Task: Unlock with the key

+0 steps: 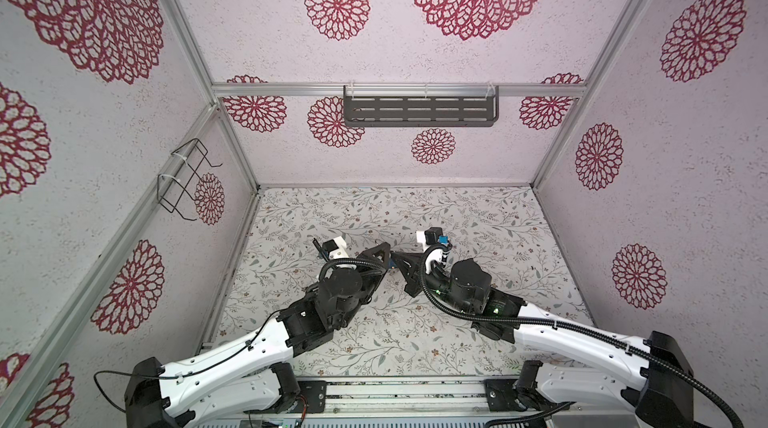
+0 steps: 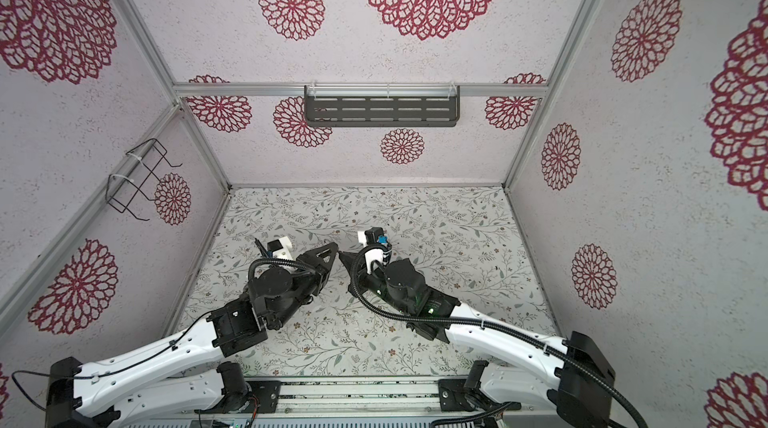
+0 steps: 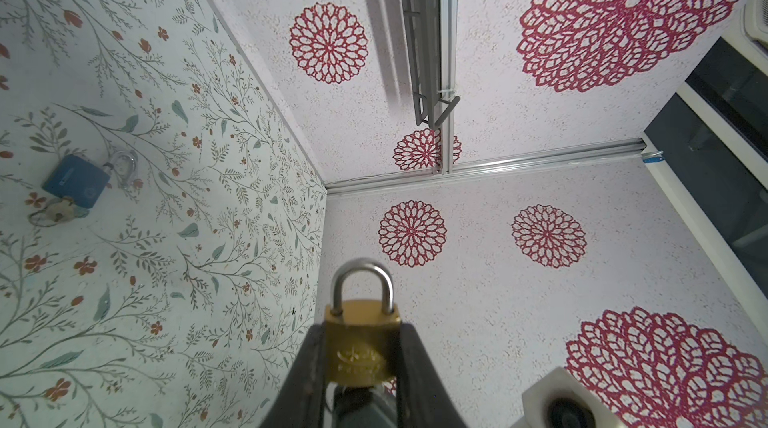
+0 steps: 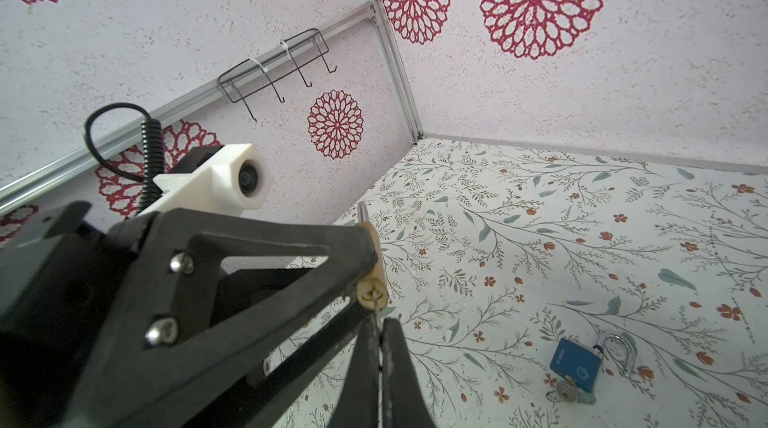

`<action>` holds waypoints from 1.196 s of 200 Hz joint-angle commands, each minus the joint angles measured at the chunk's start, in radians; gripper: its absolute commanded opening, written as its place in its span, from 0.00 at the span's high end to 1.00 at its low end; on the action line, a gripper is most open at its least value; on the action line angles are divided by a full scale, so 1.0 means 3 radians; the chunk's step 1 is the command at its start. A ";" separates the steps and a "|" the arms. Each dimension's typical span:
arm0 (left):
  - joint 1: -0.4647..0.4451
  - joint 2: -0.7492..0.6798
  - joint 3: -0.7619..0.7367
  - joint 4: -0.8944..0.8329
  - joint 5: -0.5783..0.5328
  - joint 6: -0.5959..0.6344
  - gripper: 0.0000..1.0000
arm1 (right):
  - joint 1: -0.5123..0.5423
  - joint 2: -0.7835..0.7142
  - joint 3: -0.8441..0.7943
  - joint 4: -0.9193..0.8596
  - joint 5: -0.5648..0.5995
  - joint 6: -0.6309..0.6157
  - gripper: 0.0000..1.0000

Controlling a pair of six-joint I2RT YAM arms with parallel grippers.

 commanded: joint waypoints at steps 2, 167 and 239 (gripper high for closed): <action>-0.0189 0.0095 0.0120 0.0131 0.0681 0.0107 1.00 | -0.0100 0.0087 0.0186 0.0440 -0.0386 0.0159 1.00; -0.0045 -0.0234 -0.0384 -0.0216 0.0218 0.0140 1.00 | -0.0415 -0.0082 -0.0066 0.0852 -0.0825 0.1812 1.00; 0.0170 -0.0551 -0.0099 -0.1122 -0.0133 0.1122 1.00 | -0.0418 -0.0428 -0.0015 -0.0447 -0.0242 0.0773 0.63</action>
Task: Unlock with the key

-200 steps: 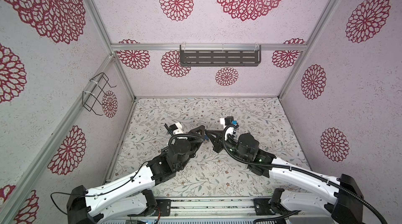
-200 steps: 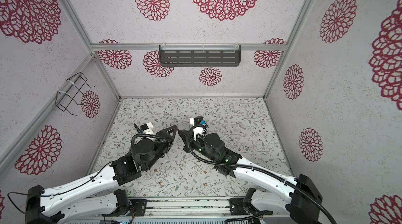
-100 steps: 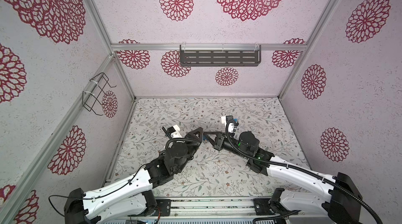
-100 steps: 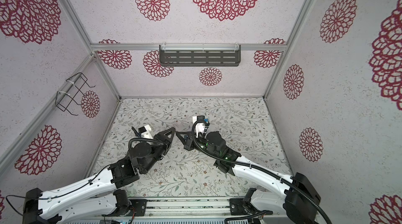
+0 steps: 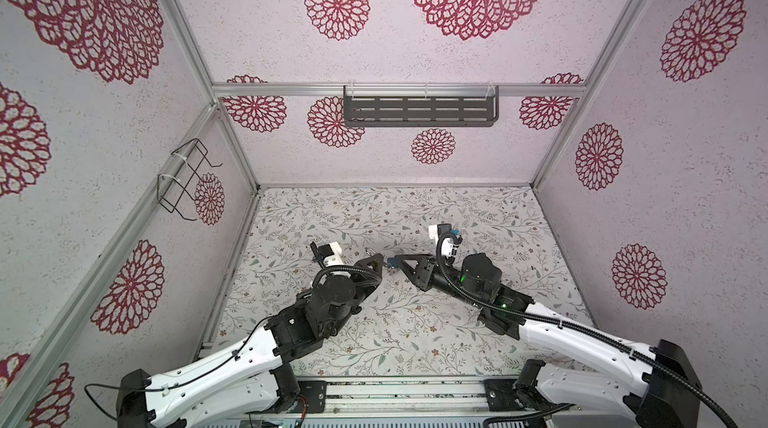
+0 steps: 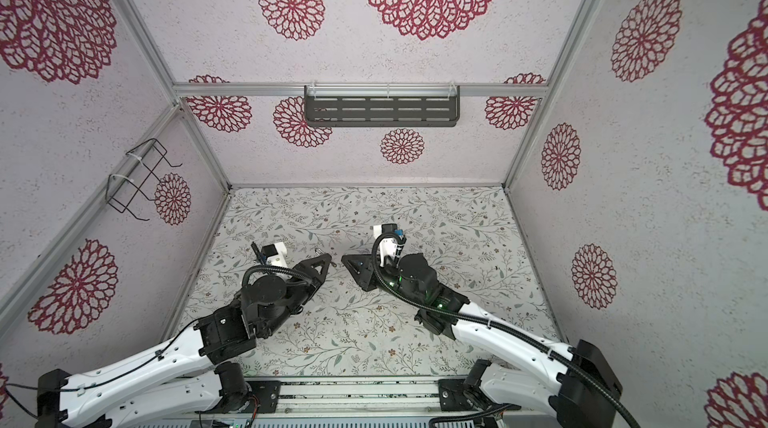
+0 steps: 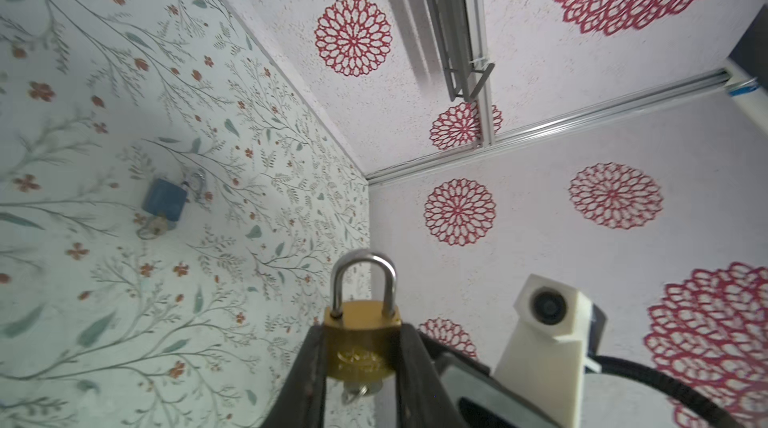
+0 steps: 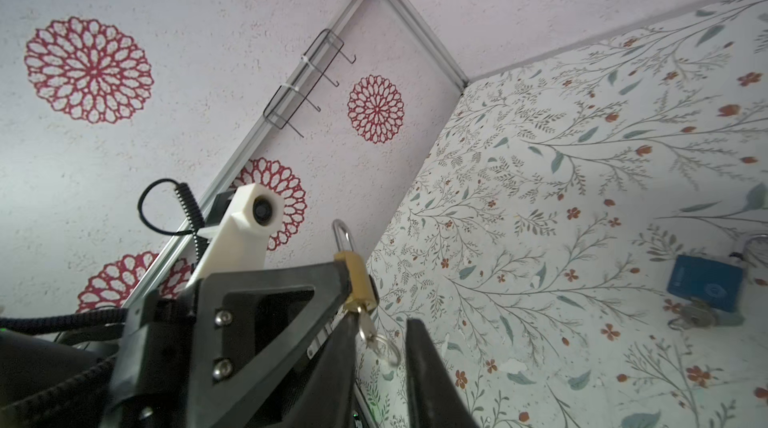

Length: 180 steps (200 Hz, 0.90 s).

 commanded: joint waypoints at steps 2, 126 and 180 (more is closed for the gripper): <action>0.0110 -0.0153 0.0070 -0.0519 -0.0123 0.0566 1.00 | -0.0031 -0.0213 0.0144 -0.0389 0.0437 -0.0459 0.62; 0.0167 -0.0214 -0.0518 0.0193 0.0767 0.3428 1.00 | -0.0403 0.0298 0.1372 -0.2645 -0.0255 -0.1134 0.12; 0.0168 0.0009 -0.0567 0.0428 0.0736 0.3595 1.00 | -0.0395 0.0827 0.1727 -0.2711 -0.0623 -0.1336 0.09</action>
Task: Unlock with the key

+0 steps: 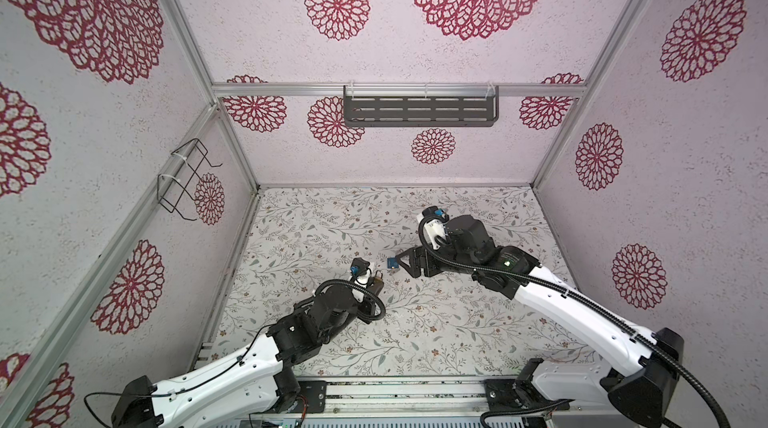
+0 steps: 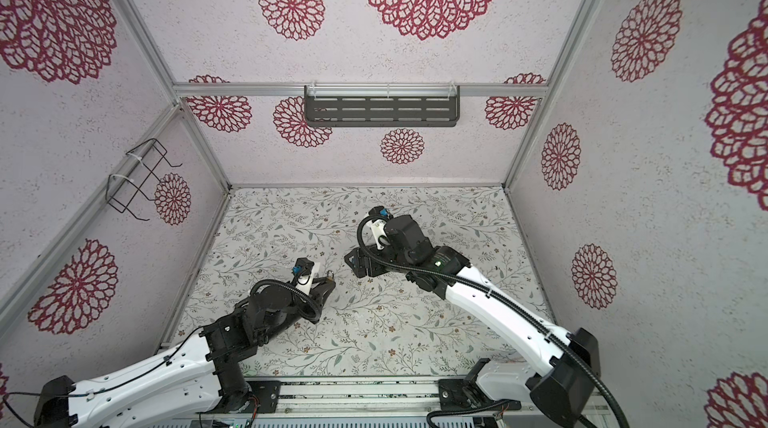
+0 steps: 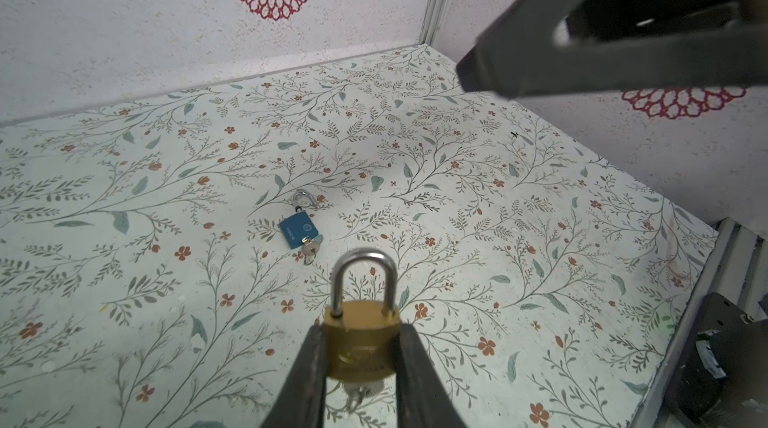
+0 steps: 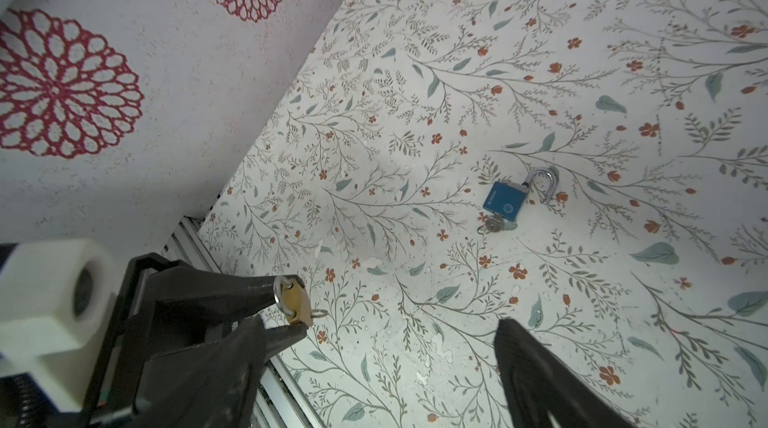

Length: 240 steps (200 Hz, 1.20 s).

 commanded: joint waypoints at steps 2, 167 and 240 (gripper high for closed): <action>0.0023 0.0085 0.0019 0.0291 0.0026 0.0213 1.00 | -0.0004 0.0096 0.0179 -0.0090 -0.0254 -0.0165 0.09; 0.0023 0.0295 0.0055 0.0440 0.0009 0.0238 1.00 | 0.0214 0.0750 0.0721 -0.0586 0.0679 -0.0519 0.04; 0.0023 0.0232 -0.0022 0.0486 -0.0045 0.0216 1.00 | 0.0196 0.0758 0.0865 -0.0998 0.0612 -0.0765 0.06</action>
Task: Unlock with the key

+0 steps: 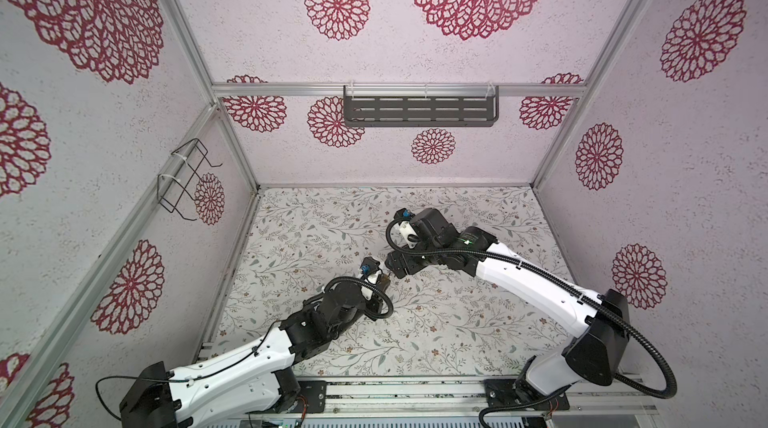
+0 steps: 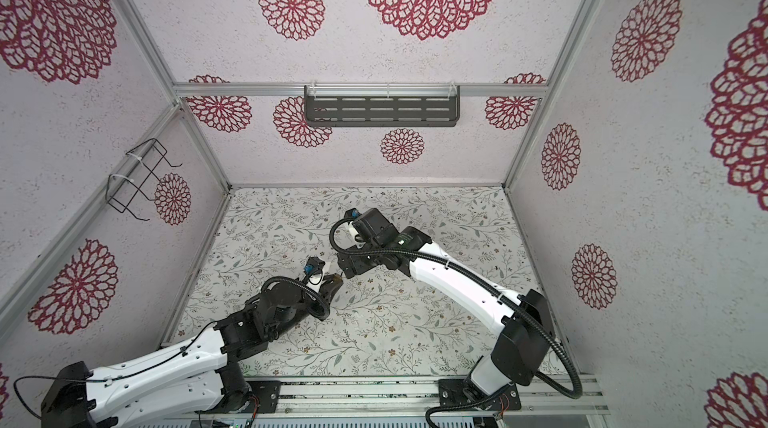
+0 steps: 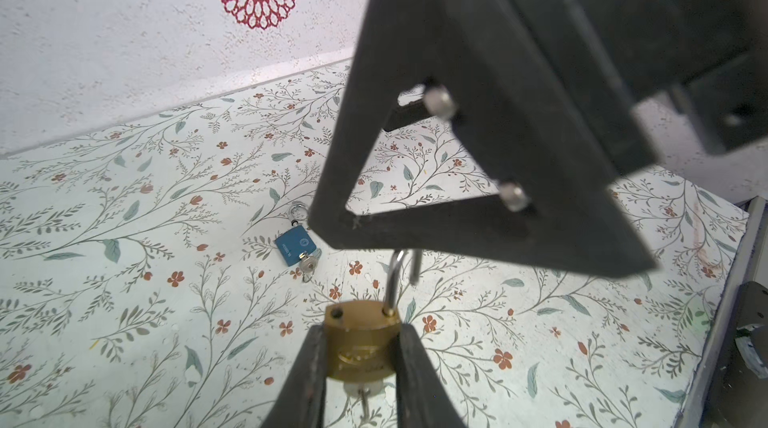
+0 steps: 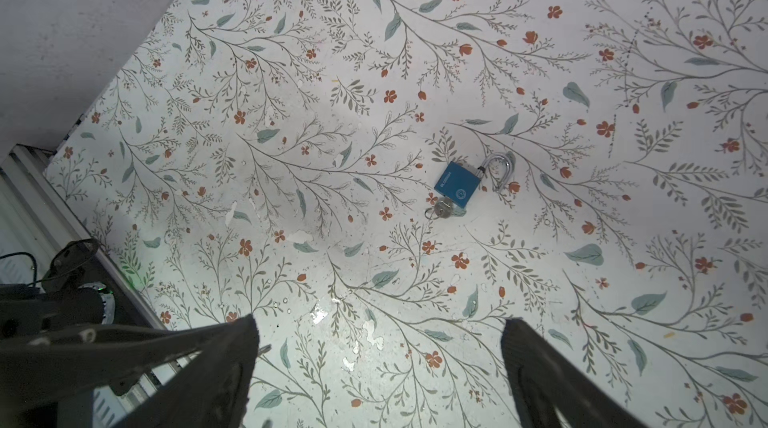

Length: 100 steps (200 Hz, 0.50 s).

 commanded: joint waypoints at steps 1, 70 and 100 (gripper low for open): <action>0.0023 -0.0069 -0.0018 0.0174 -0.0051 0.0017 1.00 | -0.0001 -0.0074 0.0088 -0.0235 0.0052 -0.0135 0.06; 0.0019 0.0142 0.0234 -0.0520 -0.0217 -0.0897 1.00 | -0.0242 -0.0455 -0.0338 -0.0016 0.0080 0.0006 0.02; -0.0085 0.0552 0.0575 -0.1256 -0.0192 -0.1912 1.00 | -0.0516 -0.0661 -0.0746 0.0227 0.0166 0.0056 0.01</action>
